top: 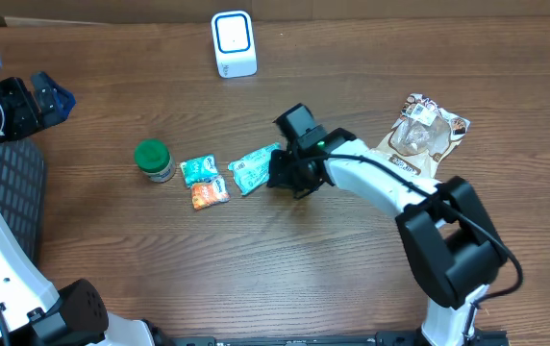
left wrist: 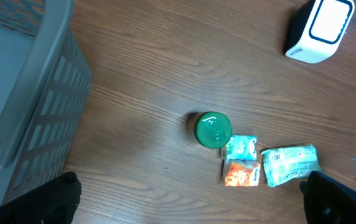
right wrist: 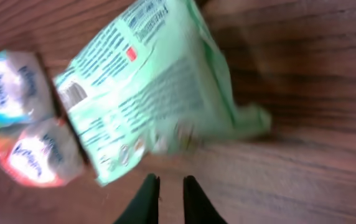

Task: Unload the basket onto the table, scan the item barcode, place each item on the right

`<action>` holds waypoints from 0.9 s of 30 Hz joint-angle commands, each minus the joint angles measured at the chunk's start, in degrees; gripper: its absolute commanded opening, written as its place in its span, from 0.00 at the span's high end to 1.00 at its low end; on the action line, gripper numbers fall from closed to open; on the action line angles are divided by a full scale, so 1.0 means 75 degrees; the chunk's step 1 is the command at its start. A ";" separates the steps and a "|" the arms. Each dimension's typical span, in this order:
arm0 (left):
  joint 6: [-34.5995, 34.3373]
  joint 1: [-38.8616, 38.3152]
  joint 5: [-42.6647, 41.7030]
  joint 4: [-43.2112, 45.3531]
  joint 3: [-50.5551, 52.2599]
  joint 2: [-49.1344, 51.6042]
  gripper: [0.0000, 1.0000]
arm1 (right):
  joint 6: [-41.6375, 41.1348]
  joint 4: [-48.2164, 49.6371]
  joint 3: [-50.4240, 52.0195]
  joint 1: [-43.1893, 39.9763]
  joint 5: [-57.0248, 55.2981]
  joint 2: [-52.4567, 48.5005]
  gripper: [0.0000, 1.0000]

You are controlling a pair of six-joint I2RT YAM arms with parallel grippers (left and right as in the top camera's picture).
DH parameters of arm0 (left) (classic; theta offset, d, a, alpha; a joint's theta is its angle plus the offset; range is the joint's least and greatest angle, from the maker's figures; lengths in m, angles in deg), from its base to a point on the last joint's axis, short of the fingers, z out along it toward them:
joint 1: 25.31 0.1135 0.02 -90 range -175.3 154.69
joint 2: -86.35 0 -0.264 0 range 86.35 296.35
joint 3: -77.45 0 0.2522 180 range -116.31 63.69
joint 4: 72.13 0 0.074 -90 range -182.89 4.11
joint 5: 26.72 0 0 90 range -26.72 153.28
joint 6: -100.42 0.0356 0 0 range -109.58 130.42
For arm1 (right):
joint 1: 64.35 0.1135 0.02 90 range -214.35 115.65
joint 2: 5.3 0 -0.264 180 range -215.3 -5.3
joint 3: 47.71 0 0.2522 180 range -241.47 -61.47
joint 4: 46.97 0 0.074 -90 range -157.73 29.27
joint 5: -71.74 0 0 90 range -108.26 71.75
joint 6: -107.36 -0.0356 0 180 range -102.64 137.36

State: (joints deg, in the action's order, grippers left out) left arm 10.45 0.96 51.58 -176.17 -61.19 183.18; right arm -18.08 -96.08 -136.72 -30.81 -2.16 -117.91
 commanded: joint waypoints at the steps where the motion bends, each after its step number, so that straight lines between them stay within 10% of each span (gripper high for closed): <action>1: 0.0114 -0.0009 0.0015 0.0015 -0.0012 0.0067 0.01 | 0.1040 -0.0224 -0.0192 -0.0370 0.0842 0.0901 0.80; 7: 0.0114 -0.0009 0.0015 0.0015 -0.0012 0.0067 0.00 | 0.2436 -0.0848 -0.0527 -0.1466 0.1559 0.1448 0.52; 27: 0.0114 -0.0009 0.0015 0.0015 -0.0012 0.0067 0.00 | 0.3995 -0.2868 -0.4089 -0.1612 -0.0399 -0.0003 0.71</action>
State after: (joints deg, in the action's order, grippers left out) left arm 10.45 0.93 51.58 -176.17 -61.19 183.18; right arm 8.39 -117.41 -163.93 -44.65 -0.96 -114.02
